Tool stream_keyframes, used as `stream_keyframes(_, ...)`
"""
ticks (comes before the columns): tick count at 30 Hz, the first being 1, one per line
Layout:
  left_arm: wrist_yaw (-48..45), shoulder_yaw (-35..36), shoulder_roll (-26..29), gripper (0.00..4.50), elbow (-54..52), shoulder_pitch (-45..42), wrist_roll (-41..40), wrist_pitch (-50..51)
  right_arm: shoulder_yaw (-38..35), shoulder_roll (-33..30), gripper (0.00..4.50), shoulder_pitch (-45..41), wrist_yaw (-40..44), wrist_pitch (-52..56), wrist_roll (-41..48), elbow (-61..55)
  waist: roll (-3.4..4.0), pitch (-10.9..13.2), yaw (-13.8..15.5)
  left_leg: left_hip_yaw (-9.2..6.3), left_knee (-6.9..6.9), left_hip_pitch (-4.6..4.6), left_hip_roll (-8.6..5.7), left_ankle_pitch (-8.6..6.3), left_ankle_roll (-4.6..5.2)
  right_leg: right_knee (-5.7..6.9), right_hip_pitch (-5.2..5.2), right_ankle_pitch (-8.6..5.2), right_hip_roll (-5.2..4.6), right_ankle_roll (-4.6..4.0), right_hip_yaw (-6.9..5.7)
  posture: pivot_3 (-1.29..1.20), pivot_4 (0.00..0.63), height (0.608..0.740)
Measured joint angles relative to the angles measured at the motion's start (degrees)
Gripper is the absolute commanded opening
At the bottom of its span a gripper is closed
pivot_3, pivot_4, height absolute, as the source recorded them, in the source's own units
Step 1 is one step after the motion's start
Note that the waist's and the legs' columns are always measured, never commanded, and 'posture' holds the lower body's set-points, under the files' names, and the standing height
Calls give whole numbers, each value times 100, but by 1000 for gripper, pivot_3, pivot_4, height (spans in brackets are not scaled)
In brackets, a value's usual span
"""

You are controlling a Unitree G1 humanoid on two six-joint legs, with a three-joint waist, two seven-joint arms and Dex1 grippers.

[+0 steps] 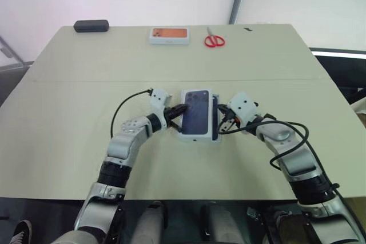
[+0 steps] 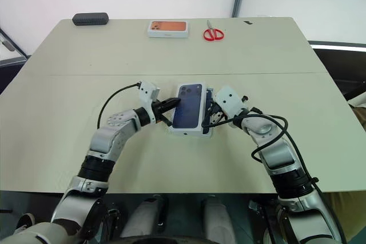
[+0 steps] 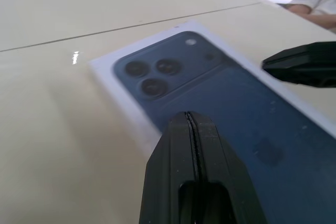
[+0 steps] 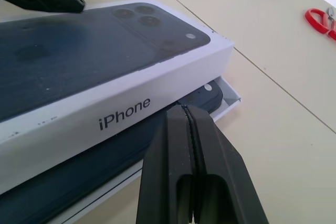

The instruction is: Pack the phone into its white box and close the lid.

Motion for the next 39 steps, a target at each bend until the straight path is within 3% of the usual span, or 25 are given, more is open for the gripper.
stream_keyframes(9, 142, -33, 284, 0, -16, 370, 231, 144, 5, 21, 26, -50, 63, -39, -118, 23, 1, -1, 16, 0, 0, 5, -2, 0, 0, 0, 6, 0, -4, 0, 0, 0, 150, 740)
stream_keyframes(18, 207, -151, -289, 0, 422, 9, 296, 132, 35, -5, 26, -13, 295, -87, -275, 10, 2, -2, 46, 1, 4, 9, -9, 0, 0, -8, 25, -1, -11, 2, -12, 0, 150, 740)
stream_keyframes(39, 139, -218, -638, 0, 412, -115, 405, 168, -293, -95, 26, 139, 357, -67, -487, -8, 1, -2, 24, 2, 3, 9, -8, 0, 0, -5, 21, -1, -8, 2, -11, 0, 150, 740)
